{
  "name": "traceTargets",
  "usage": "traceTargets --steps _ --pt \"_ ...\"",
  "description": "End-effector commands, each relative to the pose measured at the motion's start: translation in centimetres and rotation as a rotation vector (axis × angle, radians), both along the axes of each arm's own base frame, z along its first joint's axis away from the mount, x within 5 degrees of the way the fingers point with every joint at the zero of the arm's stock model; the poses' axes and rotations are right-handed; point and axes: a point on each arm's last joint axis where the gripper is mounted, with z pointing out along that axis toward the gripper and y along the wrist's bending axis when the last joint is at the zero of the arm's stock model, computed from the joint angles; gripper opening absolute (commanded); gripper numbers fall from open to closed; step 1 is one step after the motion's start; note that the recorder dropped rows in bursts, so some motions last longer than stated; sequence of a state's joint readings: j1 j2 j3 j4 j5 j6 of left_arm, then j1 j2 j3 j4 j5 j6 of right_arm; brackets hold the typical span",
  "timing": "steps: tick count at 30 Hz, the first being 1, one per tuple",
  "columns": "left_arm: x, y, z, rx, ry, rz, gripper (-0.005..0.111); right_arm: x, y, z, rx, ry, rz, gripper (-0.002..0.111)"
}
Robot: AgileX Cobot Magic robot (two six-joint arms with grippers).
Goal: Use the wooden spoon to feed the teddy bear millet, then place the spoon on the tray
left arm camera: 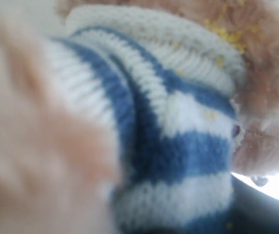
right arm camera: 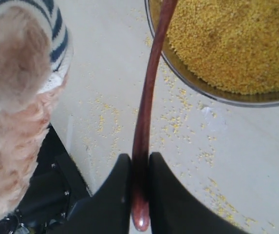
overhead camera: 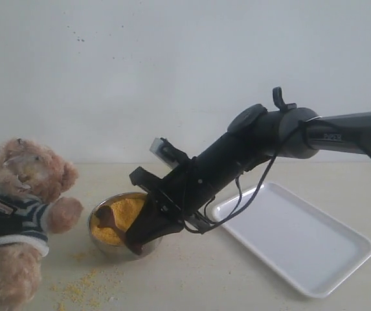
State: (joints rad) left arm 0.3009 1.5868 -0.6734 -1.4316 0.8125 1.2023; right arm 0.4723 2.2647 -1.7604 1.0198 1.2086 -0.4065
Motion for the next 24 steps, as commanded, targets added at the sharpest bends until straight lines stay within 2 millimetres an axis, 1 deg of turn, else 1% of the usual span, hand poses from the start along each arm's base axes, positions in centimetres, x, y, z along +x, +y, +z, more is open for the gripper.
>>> traceTargets --steps 1,9,15,24 --pt "-0.1 0.0 0.2 -0.014 -0.009 -0.004 0.004 0.9 -1.4 0.0 0.022 -0.008 -0.016 0.0" --pt "-0.1 0.0 0.1 -0.01 -0.009 -0.011 0.004 1.7 -2.5 0.1 0.039 -0.02 -0.039 0.0" --pt "-0.1 0.0 0.1 -0.008 -0.009 -0.013 0.004 2.6 -3.5 0.5 0.095 -0.013 -0.089 0.0" --pt "-0.3 0.0 0.0 0.039 -0.024 -0.055 0.004 2.7 -3.7 0.5 0.095 -0.013 -0.093 0.0"
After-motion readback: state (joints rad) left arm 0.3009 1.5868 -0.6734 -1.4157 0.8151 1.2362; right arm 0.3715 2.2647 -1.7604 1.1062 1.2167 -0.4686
